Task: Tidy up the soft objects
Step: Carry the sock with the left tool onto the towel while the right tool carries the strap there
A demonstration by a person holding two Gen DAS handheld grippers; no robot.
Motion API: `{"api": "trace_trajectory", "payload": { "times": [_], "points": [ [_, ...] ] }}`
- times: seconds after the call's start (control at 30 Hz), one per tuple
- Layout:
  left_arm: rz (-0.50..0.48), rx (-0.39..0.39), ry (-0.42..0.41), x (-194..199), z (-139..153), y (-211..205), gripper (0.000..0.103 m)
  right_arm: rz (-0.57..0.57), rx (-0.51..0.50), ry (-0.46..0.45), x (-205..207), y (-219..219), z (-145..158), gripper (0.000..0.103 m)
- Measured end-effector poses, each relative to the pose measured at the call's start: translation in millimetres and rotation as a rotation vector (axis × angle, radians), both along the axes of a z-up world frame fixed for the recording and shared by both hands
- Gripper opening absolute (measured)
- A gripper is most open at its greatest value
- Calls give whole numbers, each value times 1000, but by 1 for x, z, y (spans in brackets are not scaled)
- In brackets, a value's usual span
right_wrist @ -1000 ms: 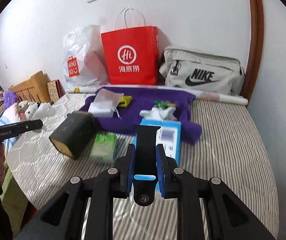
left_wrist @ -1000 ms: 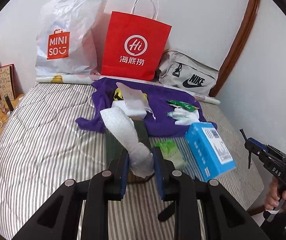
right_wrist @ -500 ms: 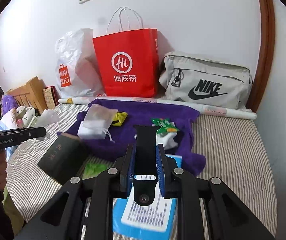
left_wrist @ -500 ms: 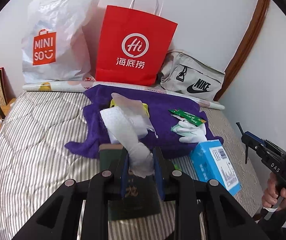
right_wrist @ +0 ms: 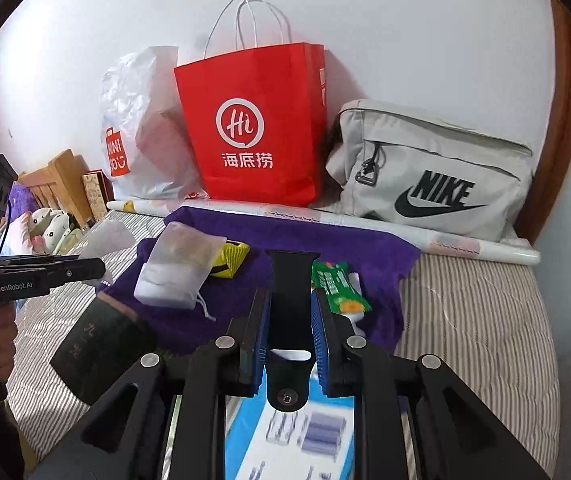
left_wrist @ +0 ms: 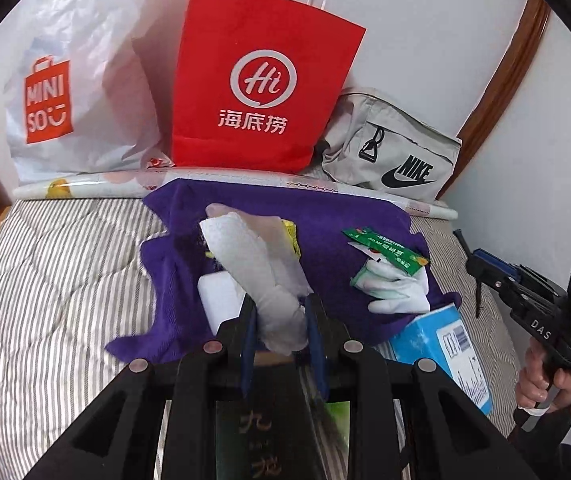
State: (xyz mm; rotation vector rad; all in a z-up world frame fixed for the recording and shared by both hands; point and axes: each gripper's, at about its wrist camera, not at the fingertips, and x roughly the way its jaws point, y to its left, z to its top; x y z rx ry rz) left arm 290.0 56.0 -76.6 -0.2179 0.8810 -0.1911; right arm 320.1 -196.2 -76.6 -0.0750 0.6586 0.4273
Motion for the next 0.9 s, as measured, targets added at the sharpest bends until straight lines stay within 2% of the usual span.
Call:
{"api": "trace_trajectory", "payload": {
  "times": [0.3, 0.53, 0.9],
  "points": [
    [-63, -25, 55, 36, -16, -14, 22, 47, -10, 47, 32, 15, -15, 21],
    [-101, 6, 102, 60, -28, -29, 22, 84, -27, 117, 53, 27, -36, 21],
    [-114, 43, 151, 80, -44, -34, 23, 77, -45, 192, 73, 28, -52, 21]
  ]
}}
